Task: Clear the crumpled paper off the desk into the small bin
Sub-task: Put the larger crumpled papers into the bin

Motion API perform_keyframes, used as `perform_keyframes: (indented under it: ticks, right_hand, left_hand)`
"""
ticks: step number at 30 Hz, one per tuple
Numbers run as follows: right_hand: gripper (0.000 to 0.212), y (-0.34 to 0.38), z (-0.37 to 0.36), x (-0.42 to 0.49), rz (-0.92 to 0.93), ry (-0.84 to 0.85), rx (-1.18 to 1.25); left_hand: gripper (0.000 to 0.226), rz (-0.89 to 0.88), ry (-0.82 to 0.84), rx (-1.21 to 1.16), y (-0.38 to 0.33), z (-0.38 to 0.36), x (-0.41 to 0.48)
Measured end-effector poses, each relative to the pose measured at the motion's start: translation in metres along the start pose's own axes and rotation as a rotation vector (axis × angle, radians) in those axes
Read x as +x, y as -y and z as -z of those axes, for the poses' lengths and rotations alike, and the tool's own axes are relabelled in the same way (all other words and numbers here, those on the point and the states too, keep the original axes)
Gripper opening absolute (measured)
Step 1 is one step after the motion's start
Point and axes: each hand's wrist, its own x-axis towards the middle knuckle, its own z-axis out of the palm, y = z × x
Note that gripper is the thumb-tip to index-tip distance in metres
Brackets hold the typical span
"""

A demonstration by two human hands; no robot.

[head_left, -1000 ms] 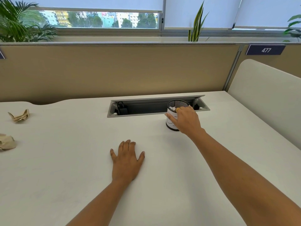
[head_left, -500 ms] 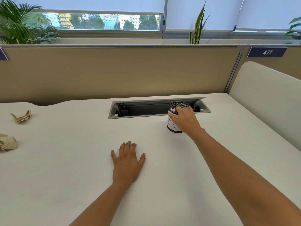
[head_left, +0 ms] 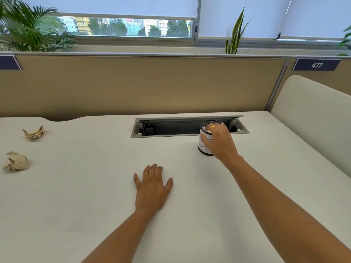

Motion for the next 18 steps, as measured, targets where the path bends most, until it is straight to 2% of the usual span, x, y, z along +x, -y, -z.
perform_keyframes:
  ticks: [3,6,12,18]
  right_hand:
    - [0.020,0.017,-0.004,-0.016,0.054,-0.023,0.046]
    - [0.019,0.032,-0.014,-0.040,0.072,0.053,0.071]
    - [0.032,0.043,-0.042,-0.087,0.001,0.398,0.019]
    - [0.038,0.071,-0.060,-0.099,-0.028,0.463,0.019]
  left_hand:
    - [0.052,-0.004,0.005,-0.011,0.000,0.001,-0.001]
    - [0.051,0.001,0.007,-0.022,0.002,0.004,-0.003]
    - [0.053,-0.036,0.044,-0.038,0.024,0.014,-0.022]
    - [0.056,0.168,-0.018,-0.001,0.110,0.049,-0.046]
